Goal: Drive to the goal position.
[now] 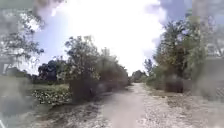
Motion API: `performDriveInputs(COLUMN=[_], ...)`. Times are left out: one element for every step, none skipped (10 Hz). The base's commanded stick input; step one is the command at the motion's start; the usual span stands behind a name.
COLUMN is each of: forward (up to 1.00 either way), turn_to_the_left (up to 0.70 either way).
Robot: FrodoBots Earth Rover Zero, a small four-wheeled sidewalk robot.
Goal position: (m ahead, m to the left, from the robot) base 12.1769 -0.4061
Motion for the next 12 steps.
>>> performDriveInputs(forward=[0.70,0.70,0.70,0.70,0.70,0.70,0.70,0.70,0.70,0.70,0.70,0.70], turn_to_the_left=[0.00,0.00,0.00,0.00,0.00,0.00,0.00,0.00,0.00,-0.19,-0.35,-0.35])
